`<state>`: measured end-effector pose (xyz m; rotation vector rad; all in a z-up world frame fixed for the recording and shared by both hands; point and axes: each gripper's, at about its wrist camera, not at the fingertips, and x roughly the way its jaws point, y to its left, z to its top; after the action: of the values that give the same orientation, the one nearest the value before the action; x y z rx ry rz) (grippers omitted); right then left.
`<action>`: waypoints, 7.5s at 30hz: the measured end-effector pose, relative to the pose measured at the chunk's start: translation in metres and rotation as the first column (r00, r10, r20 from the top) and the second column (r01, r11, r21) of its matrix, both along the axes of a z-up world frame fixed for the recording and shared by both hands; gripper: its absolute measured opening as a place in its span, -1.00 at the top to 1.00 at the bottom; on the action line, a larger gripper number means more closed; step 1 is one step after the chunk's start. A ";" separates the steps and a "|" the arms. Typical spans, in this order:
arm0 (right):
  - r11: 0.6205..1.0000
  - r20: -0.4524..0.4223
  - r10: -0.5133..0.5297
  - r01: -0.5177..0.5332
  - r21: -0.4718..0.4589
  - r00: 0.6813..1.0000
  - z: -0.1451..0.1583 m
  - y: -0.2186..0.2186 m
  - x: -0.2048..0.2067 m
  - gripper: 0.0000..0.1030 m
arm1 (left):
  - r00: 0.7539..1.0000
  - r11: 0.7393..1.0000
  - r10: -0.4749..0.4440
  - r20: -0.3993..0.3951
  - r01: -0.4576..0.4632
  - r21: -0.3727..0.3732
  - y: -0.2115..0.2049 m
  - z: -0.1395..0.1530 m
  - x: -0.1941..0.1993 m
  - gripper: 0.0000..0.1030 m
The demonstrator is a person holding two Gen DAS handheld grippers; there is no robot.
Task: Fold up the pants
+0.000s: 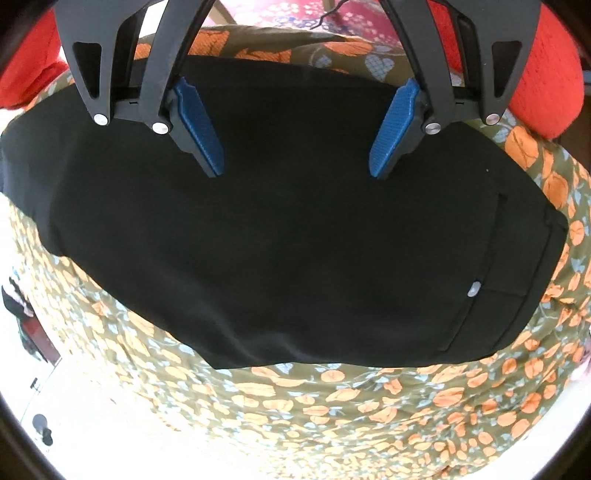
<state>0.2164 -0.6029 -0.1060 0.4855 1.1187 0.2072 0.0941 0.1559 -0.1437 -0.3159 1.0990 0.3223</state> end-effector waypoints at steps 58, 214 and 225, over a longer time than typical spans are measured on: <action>0.843 0.196 0.317 -0.370 0.390 0.928 0.054 0.381 -0.026 0.79 | 0.995 0.990 0.029 0.099 -0.015 -0.139 0.022 0.007 -0.012 -0.61; 0.901 0.250 0.334 -0.386 0.197 0.909 -0.011 0.325 -0.061 -0.54 | 0.797 0.909 -0.417 0.437 0.380 0.173 -0.119 0.172 -0.028 0.70; 0.947 0.318 0.054 -0.150 0.284 0.946 0.005 0.242 -0.066 -0.54 | 0.723 0.755 -0.655 0.220 0.639 0.147 -0.261 0.106 0.037 0.71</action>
<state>0.1504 -0.3607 -0.1010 0.6457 0.8079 0.5369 0.1313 -0.1055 -0.0382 0.0994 0.8703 -0.3152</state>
